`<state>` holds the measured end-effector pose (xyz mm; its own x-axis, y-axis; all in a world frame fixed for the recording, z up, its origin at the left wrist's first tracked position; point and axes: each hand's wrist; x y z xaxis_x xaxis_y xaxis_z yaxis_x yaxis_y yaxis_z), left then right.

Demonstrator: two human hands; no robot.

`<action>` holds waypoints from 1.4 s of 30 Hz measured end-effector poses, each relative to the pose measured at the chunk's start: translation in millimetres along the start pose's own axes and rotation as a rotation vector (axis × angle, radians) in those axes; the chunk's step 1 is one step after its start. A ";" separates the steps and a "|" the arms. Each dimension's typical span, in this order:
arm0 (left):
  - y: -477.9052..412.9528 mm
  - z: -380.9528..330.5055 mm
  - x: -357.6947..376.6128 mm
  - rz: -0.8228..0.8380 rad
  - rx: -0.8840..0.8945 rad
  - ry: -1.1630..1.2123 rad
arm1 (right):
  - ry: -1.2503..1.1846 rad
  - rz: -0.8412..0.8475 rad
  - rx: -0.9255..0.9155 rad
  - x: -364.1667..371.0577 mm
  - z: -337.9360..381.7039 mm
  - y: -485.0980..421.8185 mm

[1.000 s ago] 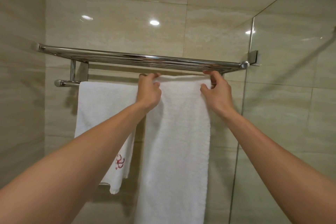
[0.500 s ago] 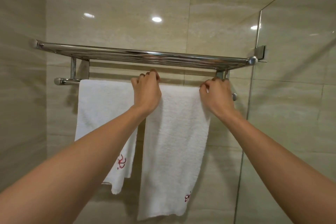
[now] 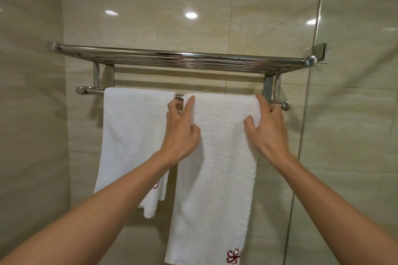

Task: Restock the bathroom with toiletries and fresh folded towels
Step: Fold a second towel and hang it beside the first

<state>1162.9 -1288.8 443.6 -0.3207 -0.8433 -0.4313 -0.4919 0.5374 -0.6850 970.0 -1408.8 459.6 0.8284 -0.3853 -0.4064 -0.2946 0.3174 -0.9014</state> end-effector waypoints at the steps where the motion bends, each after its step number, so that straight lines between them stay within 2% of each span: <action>1: 2.4 0.4 -0.8 0.039 -0.018 0.016 | -0.030 0.046 0.009 -0.3 -0.6 4.1; 5: 7.4 3.7 -5.6 0.252 -0.072 0.062 | -0.172 0.135 0.011 -2.9 0.4 17.1; 8: 5.0 5.1 -6.3 0.270 -0.076 0.009 | -0.287 0.183 0.040 -4.0 -1.6 22.6; 11: 2.9 3.3 -8.1 0.219 -0.038 0.061 | -0.370 0.136 0.040 -5.0 -4.3 20.9; 15: -2.3 -0.7 -9.2 0.021 0.076 0.158 | -0.391 0.020 0.034 -10.2 0.4 12.1; 19: -18.4 -16.7 -15.3 -0.095 0.090 0.229 | -0.384 -0.050 -0.007 -13.2 -1.3 -9.0; 24: -42.3 -29.0 -23.5 -0.112 0.021 0.223 | -0.341 -0.154 -0.016 -21.1 1.0 -35.1; 28: -53.2 -39.9 -27.6 -0.135 -0.032 0.222 | -0.302 -0.177 -0.015 -22.3 -2.2 -51.6; 36: -58.8 -47.7 -18.9 -0.235 -0.040 -0.025 | -0.214 -0.070 -0.020 -10.6 -4.9 -65.2; 42: -60.1 -39.0 -17.7 -0.253 0.049 -0.305 | -0.102 -0.024 -0.104 -5.7 -5.6 -59.1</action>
<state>1166.6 -1305.9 515.3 0.0643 -0.9164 -0.3951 -0.4827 0.3179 -0.8160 980.0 -1430.2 514.3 0.8783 -0.3003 -0.3721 -0.3174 0.2159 -0.9234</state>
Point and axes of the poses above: each hand's wrist, its own y-axis away from the middle knuckle, its own x-axis out of the palm, z = x × y, and after that the axes turned 14 degrees about -x, right-handed
